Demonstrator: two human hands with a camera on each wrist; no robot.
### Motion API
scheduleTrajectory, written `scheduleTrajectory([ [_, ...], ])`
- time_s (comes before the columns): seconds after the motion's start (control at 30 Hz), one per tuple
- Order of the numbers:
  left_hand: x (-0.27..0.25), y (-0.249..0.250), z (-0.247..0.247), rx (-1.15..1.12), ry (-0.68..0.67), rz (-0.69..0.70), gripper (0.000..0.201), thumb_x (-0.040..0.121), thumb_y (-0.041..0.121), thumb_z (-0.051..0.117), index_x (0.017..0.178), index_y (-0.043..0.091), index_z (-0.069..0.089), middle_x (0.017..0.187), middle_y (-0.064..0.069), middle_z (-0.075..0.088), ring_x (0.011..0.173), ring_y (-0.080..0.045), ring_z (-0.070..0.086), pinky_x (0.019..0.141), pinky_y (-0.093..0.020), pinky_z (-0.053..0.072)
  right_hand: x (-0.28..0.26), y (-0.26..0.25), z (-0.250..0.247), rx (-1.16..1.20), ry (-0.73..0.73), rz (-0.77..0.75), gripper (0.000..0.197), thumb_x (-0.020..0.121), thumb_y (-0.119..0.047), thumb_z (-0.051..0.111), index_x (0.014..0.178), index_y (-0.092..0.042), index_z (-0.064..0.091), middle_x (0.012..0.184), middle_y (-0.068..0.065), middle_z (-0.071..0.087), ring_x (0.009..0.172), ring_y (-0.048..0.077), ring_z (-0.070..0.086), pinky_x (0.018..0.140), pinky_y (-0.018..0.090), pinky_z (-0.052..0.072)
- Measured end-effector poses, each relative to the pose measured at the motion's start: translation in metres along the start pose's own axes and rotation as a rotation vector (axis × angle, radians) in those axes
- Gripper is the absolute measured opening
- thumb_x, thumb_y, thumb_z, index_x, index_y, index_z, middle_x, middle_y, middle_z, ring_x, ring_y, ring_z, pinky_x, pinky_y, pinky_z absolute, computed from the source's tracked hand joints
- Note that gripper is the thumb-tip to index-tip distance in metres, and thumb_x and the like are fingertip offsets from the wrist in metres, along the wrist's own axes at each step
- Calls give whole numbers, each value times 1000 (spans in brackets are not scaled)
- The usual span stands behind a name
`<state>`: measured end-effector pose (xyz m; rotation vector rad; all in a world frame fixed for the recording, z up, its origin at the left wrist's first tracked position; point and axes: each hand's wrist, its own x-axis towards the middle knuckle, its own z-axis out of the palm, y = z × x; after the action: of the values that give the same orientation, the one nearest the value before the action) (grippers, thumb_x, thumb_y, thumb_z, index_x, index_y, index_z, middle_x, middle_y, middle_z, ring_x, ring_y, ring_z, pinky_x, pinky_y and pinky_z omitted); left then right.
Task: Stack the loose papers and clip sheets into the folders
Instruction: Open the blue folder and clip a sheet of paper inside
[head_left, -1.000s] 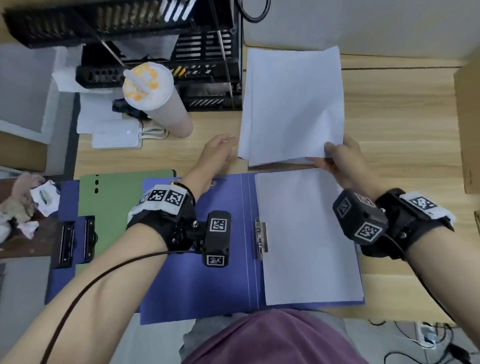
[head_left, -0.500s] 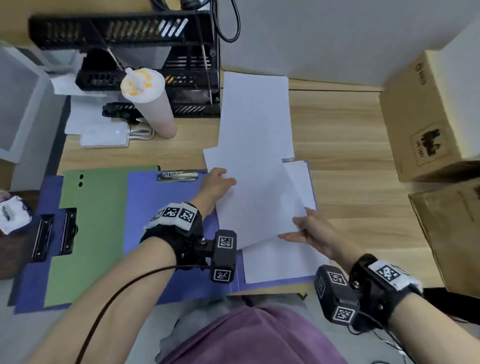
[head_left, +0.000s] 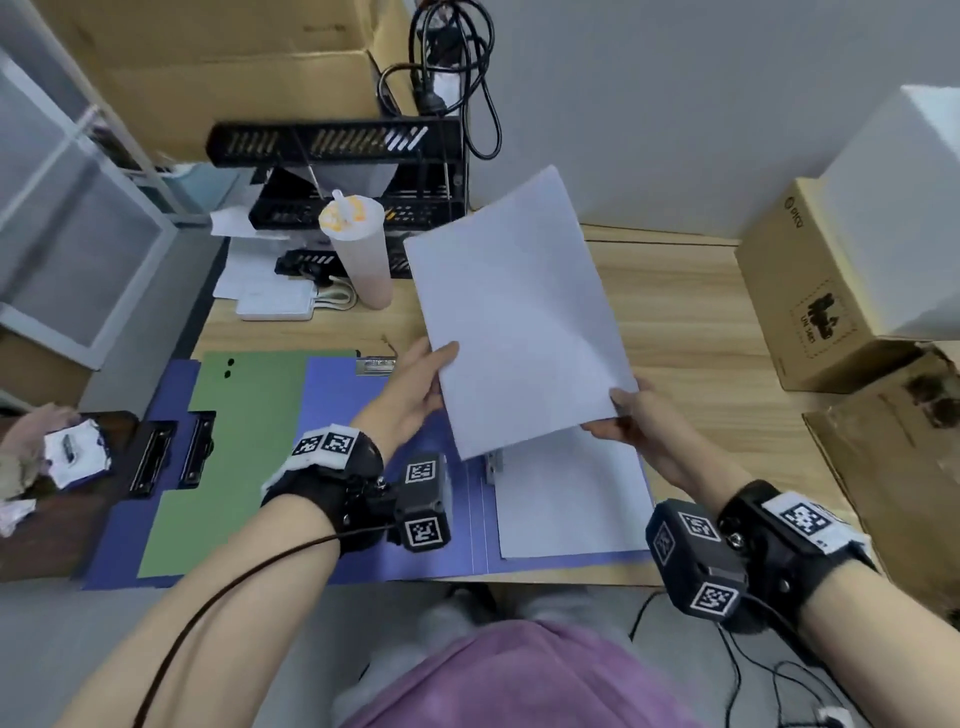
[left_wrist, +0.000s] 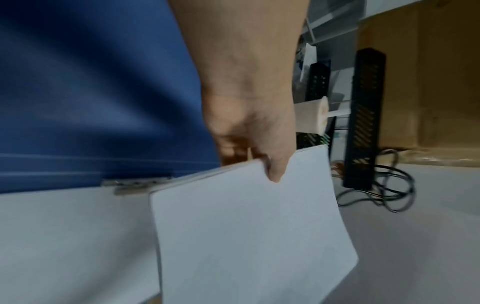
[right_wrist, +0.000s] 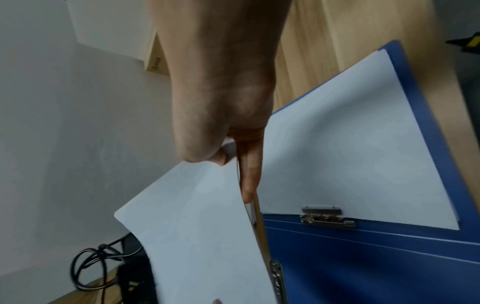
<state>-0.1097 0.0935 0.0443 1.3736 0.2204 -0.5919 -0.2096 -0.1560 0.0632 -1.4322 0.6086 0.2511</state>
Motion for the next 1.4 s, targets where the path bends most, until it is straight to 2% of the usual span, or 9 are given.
scheduleTrajectory([
  [0.13,-9,39,16,96,52,302,30,95,4,55,120,20,57,120,-2,66,106,-19,64,91,-36,50,-6,-10,-4,-128,-1,-73,36,90,7,44,110,-17,61,94,1,68,81,19,62,71,26,55],
  [0.23,-17,57,27,162,35,381,33,96,2,52,126,18,54,117,2,67,102,-13,66,88,-31,53,-4,-18,-6,-243,-31,-143,23,88,0,48,100,-7,67,98,17,72,82,20,60,76,31,45],
  [0.43,-24,60,60,262,67,484,32,96,0,49,123,16,56,111,9,67,97,3,65,81,-14,50,4,-44,-8,-109,16,-302,26,92,-5,47,92,-20,68,96,-8,72,84,5,68,76,22,54],
  [0.57,-21,28,67,318,128,371,39,90,-7,52,117,22,54,108,12,65,92,9,62,81,-14,47,23,-18,-25,-149,-2,-222,30,93,-4,46,108,-18,67,106,-4,70,97,11,67,78,21,54],
  [0.7,-17,-10,69,477,-23,129,54,92,-8,39,138,20,42,129,8,58,115,-3,55,90,-18,44,26,18,-40,-231,-138,-114,36,95,-6,50,129,-20,55,117,-10,64,104,9,61,90,27,48],
  [0.9,-12,-13,82,478,38,167,35,104,17,33,136,23,48,129,14,56,118,-2,51,98,-18,43,28,-3,-47,-156,-111,-178,24,100,-16,45,115,-24,62,109,-15,67,98,0,64,78,14,48],
  [1.07,-8,16,77,488,109,251,28,103,16,34,119,25,56,112,18,60,96,8,54,68,-1,41,40,-34,-40,-148,-73,-242,29,98,-19,43,119,-19,63,113,-5,70,100,10,68,83,27,54],
  [1.23,-13,10,31,465,261,137,21,100,16,42,114,11,57,102,2,59,89,-11,53,71,-21,41,56,-23,-1,-246,-137,-118,28,96,-15,45,118,-9,62,107,11,70,85,16,63,71,26,47],
  [1.4,-39,-33,-34,455,323,-79,23,95,12,50,117,17,54,101,0,63,74,-11,60,63,-21,47,65,24,49,-378,-328,99,24,95,-18,48,114,-11,62,99,9,67,85,26,63,71,32,47],
])
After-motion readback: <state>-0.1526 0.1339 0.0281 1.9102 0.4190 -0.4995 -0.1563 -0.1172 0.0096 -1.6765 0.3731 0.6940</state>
